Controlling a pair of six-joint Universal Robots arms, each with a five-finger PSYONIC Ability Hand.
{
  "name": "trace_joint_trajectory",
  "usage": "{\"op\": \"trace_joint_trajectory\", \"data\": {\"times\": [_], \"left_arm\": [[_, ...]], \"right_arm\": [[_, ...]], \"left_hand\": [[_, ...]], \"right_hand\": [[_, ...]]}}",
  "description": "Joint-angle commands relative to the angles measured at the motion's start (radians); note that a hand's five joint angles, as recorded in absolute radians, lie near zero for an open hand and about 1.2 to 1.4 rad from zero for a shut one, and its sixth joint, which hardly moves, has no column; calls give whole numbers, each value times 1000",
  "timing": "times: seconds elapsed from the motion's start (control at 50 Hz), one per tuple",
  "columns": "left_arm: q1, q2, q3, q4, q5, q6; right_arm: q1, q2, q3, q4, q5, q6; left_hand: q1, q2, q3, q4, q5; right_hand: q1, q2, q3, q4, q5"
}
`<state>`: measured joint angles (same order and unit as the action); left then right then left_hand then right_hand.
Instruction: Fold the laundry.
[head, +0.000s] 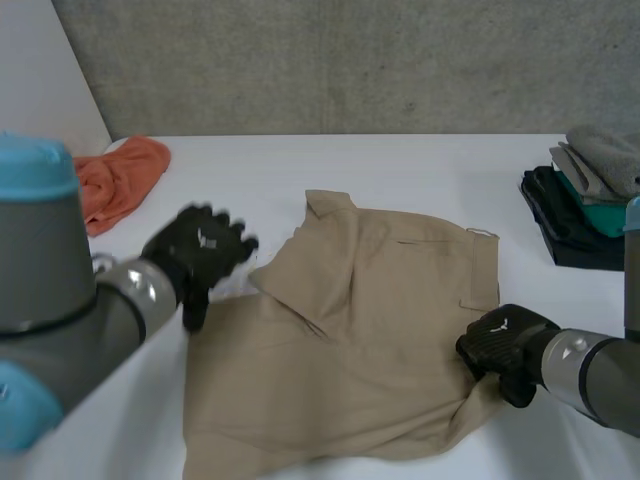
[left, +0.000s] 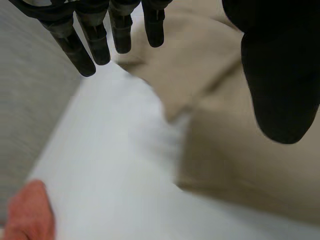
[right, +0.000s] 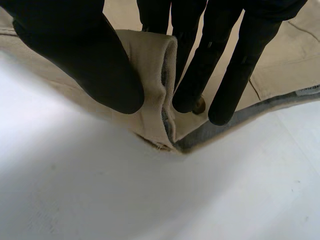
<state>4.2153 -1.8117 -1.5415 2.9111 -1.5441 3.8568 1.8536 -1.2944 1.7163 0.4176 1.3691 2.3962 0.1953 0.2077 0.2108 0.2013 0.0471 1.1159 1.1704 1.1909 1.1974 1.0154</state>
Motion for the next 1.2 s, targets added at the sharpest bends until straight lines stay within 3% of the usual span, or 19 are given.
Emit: {"op": "trace_joint_trajectory", "data": {"times": [0.02,0.08,0.18,0.3,0.46,0.48,0.54,0.6,0.7,0.82,0.92,0.98,1.02,1.06,1.2], "left_arm": [[97,-204,194,77,332,-36],[103,-320,317,54,428,-46],[97,-484,495,-61,460,-49],[68,-655,694,-200,424,-11],[29,-758,808,-228,322,13],[26,-762,810,-227,311,18],[17,-767,816,-221,271,41],[2,-744,811,-199,182,43],[-8,-674,747,-115,-78,46],[-24,-640,667,-105,-201,95],[-49,-641,672,-142,-353,113],[-51,-644,695,-159,-381,87],[-54,-635,716,-182,-364,31],[-58,-605,721,-210,-347,-32],[-34,-433,641,-231,-308,-180]], "right_arm": [[21,9,37,-95,1,54],[22,9,43,-118,-1,64],[26,9,52,-137,4,67],[24,4,69,-155,4,81],[26,-11,92,-172,4,86],[26,-14,95,-174,2,86],[24,-26,106,-184,1,86],[24,-37,112,-197,1,86],[27,-46,115,-200,-1,86],[49,-48,115,-197,7,86],[68,-54,115,-197,7,86],[75,-60,117,-200,7,87],[78,-68,120,-201,7,92],[78,-78,120,-201,4,100],[61,-108,118,-250,-4,149]], "left_hand": [[191,179,175,185,165],[341,328,325,335,314],[415,402,399,408,388],[438,426,422,432,412],[573,560,557,567,547],[617,604,601,611,590],[1199,1187,1184,1193,1173],[1201,1189,1185,1195,1175],[1201,1189,1185,1195,1175],[1201,1189,1185,1195,1175],[1201,1189,1185,1195,1175],[1201,1189,1185,1195,1175],[503,491,488,497,477],[-21,-33,-36,-27,-47],[-21,-33,-36,-27,-47]], "right_hand": [[280,226,205,199,206],[280,226,205,199,206],[280,226,205,199,206],[280,226,205,199,206],[280,226,205,199,206],[280,226,205,199,206],[280,226,205,199,206],[280,226,205,199,206],[280,226,205,199,206],[280,226,205,199,206],[280,226,205,199,206],[280,226,205,199,206],[280,226,205,199,206],[280,226,205,199,206],[280,226,205,199,206]]}}
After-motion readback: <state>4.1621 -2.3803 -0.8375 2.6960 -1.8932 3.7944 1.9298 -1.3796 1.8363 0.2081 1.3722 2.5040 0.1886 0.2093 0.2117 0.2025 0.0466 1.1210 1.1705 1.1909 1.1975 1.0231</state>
